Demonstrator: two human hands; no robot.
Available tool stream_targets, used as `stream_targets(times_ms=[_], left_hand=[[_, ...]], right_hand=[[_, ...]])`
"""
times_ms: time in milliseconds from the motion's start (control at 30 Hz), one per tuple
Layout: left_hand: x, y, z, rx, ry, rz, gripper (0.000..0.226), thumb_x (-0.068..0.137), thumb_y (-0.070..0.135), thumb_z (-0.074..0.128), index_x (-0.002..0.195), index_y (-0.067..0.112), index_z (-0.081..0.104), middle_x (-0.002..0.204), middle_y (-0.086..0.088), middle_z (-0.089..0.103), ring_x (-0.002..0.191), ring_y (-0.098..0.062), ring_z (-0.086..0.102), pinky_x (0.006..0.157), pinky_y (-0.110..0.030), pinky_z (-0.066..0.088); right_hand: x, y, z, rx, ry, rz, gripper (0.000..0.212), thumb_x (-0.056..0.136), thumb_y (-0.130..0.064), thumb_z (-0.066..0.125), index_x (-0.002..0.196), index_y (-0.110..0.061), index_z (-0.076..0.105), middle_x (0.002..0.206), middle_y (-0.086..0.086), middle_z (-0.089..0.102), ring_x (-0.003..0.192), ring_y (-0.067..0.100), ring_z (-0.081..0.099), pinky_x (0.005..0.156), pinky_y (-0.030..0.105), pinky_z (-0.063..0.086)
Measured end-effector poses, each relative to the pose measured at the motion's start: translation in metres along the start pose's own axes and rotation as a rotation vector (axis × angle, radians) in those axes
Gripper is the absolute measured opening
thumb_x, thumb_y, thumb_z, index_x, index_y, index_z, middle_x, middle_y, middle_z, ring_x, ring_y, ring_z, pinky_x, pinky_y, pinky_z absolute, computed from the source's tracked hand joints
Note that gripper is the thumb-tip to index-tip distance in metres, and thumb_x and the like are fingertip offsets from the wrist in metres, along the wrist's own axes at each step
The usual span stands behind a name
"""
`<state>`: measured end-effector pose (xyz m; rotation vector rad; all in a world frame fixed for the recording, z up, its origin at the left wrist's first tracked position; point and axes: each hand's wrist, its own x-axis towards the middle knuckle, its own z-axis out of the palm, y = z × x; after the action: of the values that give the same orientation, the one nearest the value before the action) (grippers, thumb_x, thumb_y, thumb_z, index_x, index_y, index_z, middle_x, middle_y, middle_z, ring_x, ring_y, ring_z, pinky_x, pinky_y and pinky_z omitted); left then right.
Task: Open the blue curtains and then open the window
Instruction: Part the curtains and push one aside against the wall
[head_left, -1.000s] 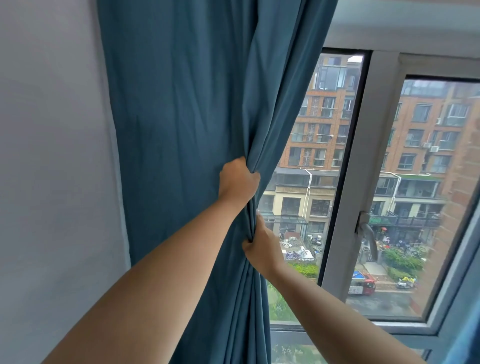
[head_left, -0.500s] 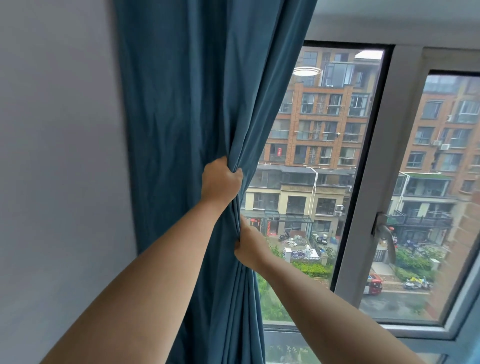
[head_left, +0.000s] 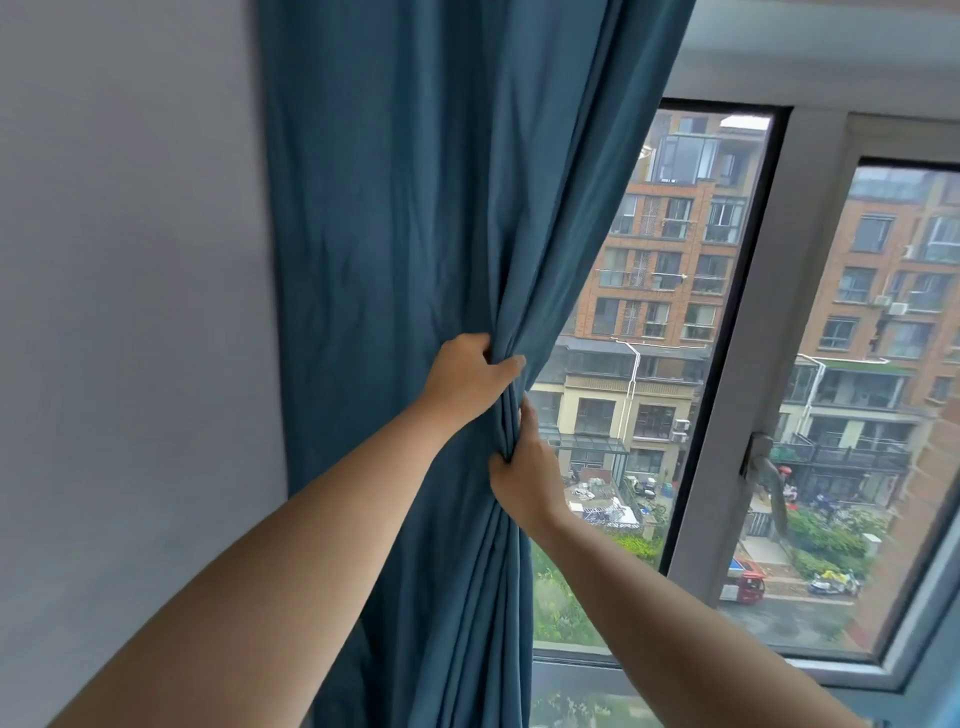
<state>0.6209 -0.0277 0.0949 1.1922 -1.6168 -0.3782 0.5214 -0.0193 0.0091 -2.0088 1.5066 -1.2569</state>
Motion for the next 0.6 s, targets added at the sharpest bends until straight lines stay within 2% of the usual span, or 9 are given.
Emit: stream_targets(times_ms=[33,100,200,267,367,433,467,533,600], left_hand=[[-0.005,-0.007,0.000,-0.006,0.026,0.018,0.022,0.081,0.032,0.064,0.075,0.011,0.065,0.072,-0.002,0.068,0.069,-0.015,0.064,0.065,-0.031,0.052],[-0.017,-0.022,-0.002,0.010,0.252,0.078,0.022,0.081,0.036,0.066,0.089,0.016,0.070,0.090,0.004,0.071,0.084,-0.011,0.065,0.077,-0.029,0.053],[-0.021,-0.041,-0.001,0.046,0.612,0.084,0.039,0.079,0.032,0.069,0.113,0.016,0.060,0.118,0.002,0.057,0.111,-0.013,0.052,0.090,-0.024,0.043],[-0.016,-0.050,0.000,-0.037,0.669,-0.100,0.062,0.075,0.033,0.073,0.128,0.015,0.047,0.131,-0.003,0.045,0.124,-0.017,0.041,0.098,-0.029,0.040],[-0.009,-0.060,0.005,-0.035,0.585,-0.289,0.081,0.071,0.035,0.076,0.137,0.012,0.035,0.137,-0.008,0.042,0.127,-0.024,0.038,0.102,-0.040,0.039],[-0.005,-0.065,0.005,-0.081,0.555,-0.303,0.069,0.073,0.030,0.075,0.131,0.013,0.042,0.127,-0.005,0.052,0.117,-0.023,0.048,0.093,-0.036,0.044],[-0.004,-0.065,0.005,-0.116,0.545,-0.301,0.053,0.075,0.027,0.072,0.121,0.014,0.049,0.114,-0.002,0.059,0.105,-0.021,0.055,0.083,-0.033,0.046],[-0.004,-0.066,0.002,-0.074,0.531,-0.308,0.015,0.080,0.022,0.065,0.083,0.013,0.053,0.077,0.000,0.058,0.071,-0.020,0.054,0.060,-0.028,0.040],[-0.004,-0.067,0.000,0.008,0.511,-0.252,0.037,0.083,0.017,0.060,0.058,0.014,0.033,0.054,0.001,0.037,0.052,-0.018,0.035,0.048,-0.028,0.026]], right_hand=[[0.000,0.001,0.000,-0.018,0.010,0.002,0.071,0.085,-0.002,0.044,0.146,-0.015,0.012,0.090,0.009,0.059,0.074,0.028,0.056,0.059,0.030,0.041],[0.000,0.001,-0.003,-0.040,0.012,0.007,0.059,0.085,0.002,0.040,0.141,-0.007,0.023,0.092,0.015,0.060,0.078,0.032,0.056,0.059,0.031,0.038],[0.002,0.001,-0.010,-0.046,-0.025,0.038,0.047,0.084,0.007,0.038,0.130,-0.001,0.034,0.103,0.018,0.061,0.091,0.036,0.058,0.063,0.030,0.037],[0.003,0.002,-0.013,-0.046,-0.044,0.051,0.046,0.082,0.009,0.036,0.127,-0.001,0.036,0.109,0.019,0.061,0.094,0.037,0.058,0.065,0.031,0.039],[0.007,0.006,-0.015,-0.032,-0.072,0.034,0.048,0.080,0.011,0.036,0.126,-0.002,0.038,0.112,0.019,0.061,0.097,0.037,0.058,0.072,0.037,0.049],[0.009,0.007,-0.017,-0.037,-0.079,0.026,0.050,0.079,0.011,0.036,0.127,-0.002,0.038,0.113,0.018,0.060,0.098,0.036,0.057,0.073,0.035,0.049],[0.010,0.007,-0.017,-0.041,-0.083,0.021,0.051,0.079,0.011,0.036,0.128,-0.002,0.038,0.112,0.017,0.061,0.098,0.035,0.057,0.071,0.031,0.046],[0.011,0.009,-0.018,-0.040,-0.098,0.016,0.051,0.079,0.011,0.037,0.129,-0.002,0.038,0.112,0.016,0.061,0.092,0.030,0.056,0.067,0.027,0.042],[0.012,0.011,-0.019,-0.029,-0.103,0.022,0.047,0.081,0.011,0.037,0.125,-0.002,0.040,0.111,0.014,0.060,0.089,0.027,0.054,0.067,0.027,0.041]])
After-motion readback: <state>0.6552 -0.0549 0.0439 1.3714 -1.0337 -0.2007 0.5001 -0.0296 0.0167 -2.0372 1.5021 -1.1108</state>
